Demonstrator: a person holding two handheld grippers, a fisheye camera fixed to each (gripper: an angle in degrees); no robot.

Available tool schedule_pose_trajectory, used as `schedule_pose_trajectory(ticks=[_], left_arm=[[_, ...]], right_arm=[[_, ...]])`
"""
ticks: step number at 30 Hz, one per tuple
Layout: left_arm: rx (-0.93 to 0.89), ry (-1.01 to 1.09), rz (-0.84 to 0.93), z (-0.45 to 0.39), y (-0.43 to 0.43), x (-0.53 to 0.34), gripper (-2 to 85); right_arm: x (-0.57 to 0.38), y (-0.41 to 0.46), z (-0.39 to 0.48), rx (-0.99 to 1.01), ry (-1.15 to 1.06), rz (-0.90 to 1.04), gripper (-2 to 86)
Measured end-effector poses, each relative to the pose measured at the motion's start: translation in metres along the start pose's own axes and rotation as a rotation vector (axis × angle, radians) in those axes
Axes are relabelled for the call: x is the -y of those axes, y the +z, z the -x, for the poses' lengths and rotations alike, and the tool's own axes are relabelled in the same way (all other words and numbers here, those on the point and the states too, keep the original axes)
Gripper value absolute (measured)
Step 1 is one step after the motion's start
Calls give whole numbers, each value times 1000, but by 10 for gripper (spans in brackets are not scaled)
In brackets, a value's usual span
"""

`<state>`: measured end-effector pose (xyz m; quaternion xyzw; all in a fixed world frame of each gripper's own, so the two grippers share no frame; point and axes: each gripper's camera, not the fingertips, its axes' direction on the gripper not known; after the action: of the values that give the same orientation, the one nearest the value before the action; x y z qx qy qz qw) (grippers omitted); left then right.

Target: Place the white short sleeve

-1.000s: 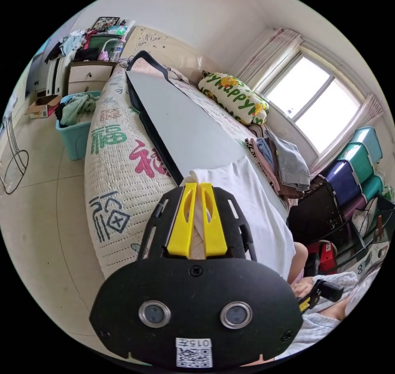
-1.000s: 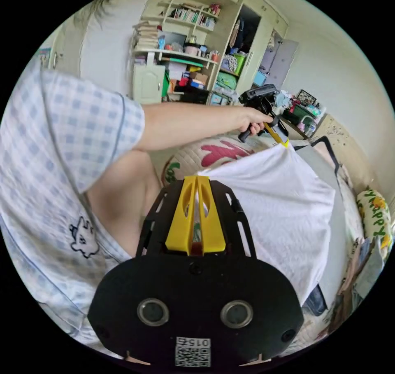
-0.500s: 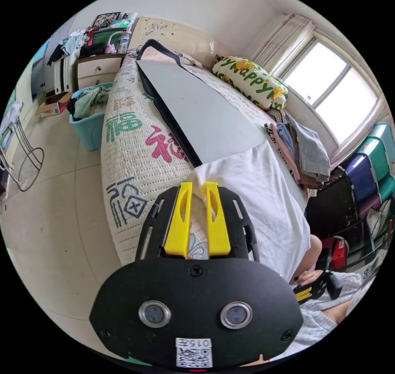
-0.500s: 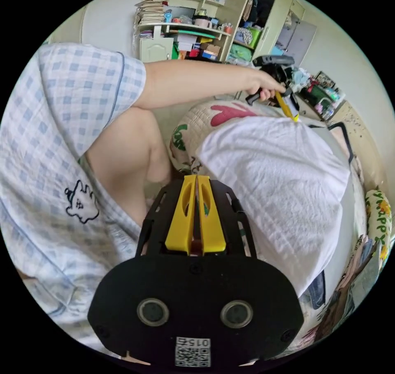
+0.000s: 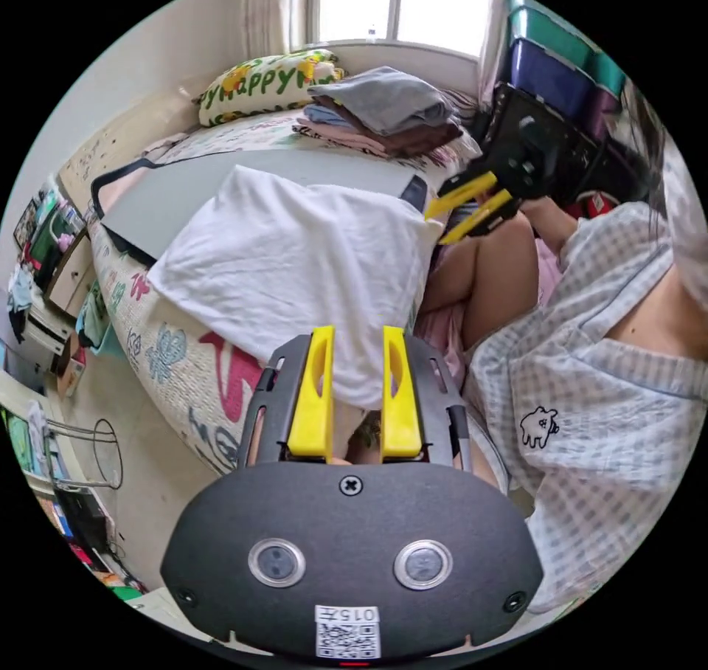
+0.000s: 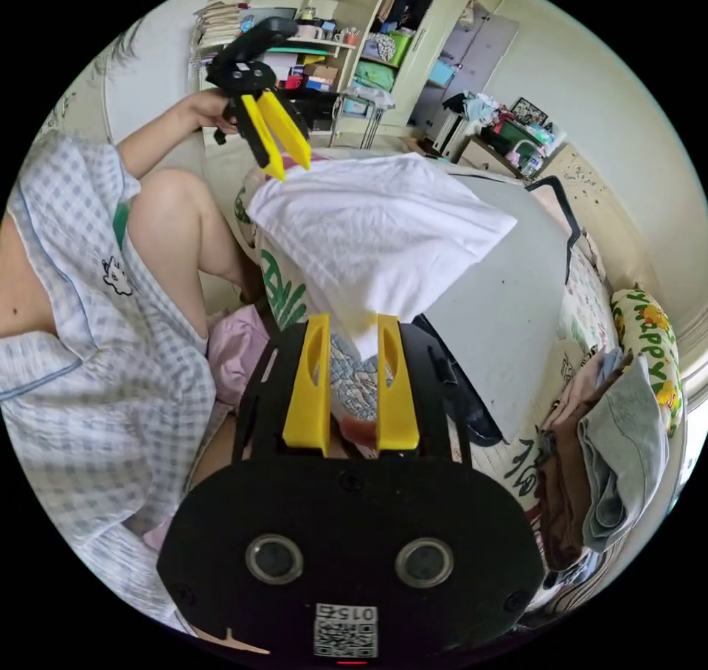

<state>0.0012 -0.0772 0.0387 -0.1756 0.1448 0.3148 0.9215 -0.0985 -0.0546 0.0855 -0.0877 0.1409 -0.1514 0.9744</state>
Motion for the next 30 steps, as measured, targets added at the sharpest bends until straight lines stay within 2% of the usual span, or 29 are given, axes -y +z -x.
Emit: schedule_pose_trajectory(ticks=[2,3,5,13,16,20,23,25,28,30], left_arm=[[50,-40,-16,-1,9,-4,83],[50,-72,-42,4,7,-9,75],[4,-114,-59,14,5,-15,62],[-41,-141,-68,37,11,-35,31],[-147,-159,-131,64,-2,-59,37],[-175,-386,-391,153,-31,-106,62],[-252,-563,-521,234,-19,-129,95],[-287,-614,-516,277,2,-131,104],[-307,-699,-432,343,47,-131,127],[-486,-718,-435,384,75,-134,135]], right_arm=[[2,4,0,-82,-18,23,41],[2,2,-1,-78,-28,25,5],[1,-1,-6,-63,-27,43,-4],[-7,-9,-46,54,43,53,-5],[-14,-30,-80,186,83,-12,10],[-28,-63,-159,231,235,-232,55],[-24,-61,-229,366,382,-385,68],[-16,-47,-270,463,480,-448,84],[10,-12,-322,522,591,-408,125],[31,12,-352,581,627,-360,146]])
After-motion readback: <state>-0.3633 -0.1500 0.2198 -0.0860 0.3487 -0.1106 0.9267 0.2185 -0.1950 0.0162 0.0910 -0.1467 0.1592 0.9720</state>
